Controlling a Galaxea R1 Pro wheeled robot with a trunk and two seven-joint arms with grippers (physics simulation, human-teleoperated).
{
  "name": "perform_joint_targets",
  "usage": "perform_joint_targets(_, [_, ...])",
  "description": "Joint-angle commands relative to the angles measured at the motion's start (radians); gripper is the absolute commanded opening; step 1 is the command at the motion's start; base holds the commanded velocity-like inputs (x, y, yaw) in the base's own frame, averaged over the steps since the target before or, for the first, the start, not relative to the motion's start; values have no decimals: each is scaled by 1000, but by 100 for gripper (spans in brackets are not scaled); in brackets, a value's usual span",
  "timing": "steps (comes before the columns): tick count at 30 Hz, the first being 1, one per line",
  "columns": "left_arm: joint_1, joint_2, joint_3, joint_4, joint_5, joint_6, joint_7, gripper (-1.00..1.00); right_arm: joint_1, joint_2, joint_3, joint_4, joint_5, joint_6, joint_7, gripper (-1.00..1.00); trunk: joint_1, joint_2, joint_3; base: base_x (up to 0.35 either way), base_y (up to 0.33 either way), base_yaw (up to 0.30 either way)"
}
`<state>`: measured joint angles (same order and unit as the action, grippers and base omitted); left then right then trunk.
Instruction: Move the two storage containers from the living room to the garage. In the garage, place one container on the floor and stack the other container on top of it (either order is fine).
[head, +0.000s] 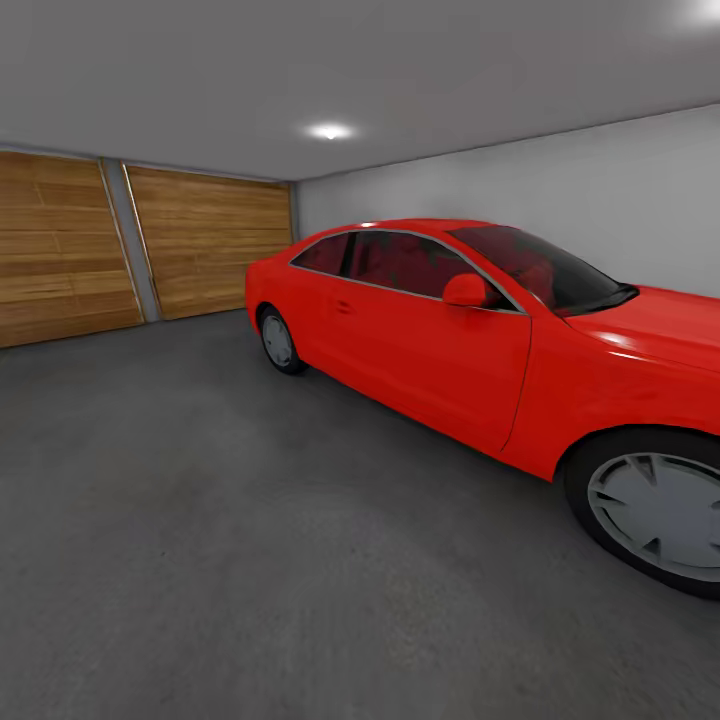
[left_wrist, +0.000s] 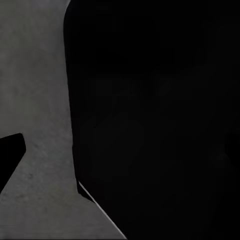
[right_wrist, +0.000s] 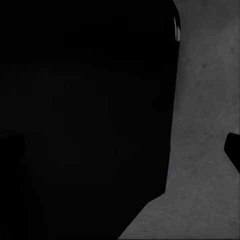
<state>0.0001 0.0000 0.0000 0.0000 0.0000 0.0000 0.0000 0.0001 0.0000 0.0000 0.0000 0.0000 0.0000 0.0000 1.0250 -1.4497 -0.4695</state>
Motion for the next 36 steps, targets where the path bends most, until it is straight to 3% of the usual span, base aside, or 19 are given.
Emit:
perform_joint_targets(1, [3, -6, 6, -6, 6, -6, -2, 100, -2, 1, 6, -1, 6, -6, -2, 100, 0, 0, 0, 0, 0, 0])
perform_joint_targets(4, [3, -12, 20, -23, 15, -19, -2, 100, -2, 0, 8, -1, 11, -16, -2, 100, 0, 0, 0, 0, 0, 0])
perform_joint_targets(36, [3, -15, 15, -37, 11, -25, -2, 100, -2, 5, 8, -2, 6, -41, 7, 100, 0, 0, 0, 0, 0, 8])
